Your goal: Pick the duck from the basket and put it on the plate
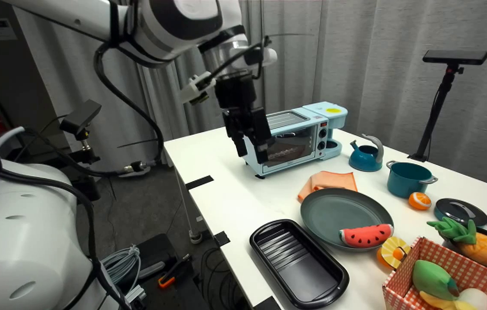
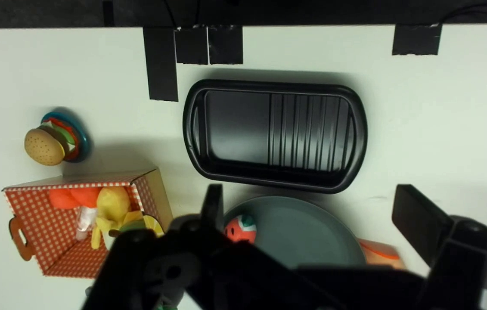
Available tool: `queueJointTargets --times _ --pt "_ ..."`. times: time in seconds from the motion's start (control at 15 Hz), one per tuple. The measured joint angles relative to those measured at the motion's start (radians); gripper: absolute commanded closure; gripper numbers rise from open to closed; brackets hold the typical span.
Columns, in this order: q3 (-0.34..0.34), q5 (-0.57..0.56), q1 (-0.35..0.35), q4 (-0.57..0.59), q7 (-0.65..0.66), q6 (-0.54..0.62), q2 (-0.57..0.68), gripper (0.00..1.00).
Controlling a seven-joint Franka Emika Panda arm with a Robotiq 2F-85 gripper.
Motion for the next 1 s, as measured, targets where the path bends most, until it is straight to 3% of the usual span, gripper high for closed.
queueJointTargets --times 0.4,1.0 --pt "-0.104 -0.081 -0.071 0.053 0.002 0.145 0.258 0.00" --pt "-0.268 -0.170 -0.105 0.263 0.006 0.232 0.560 0.00"
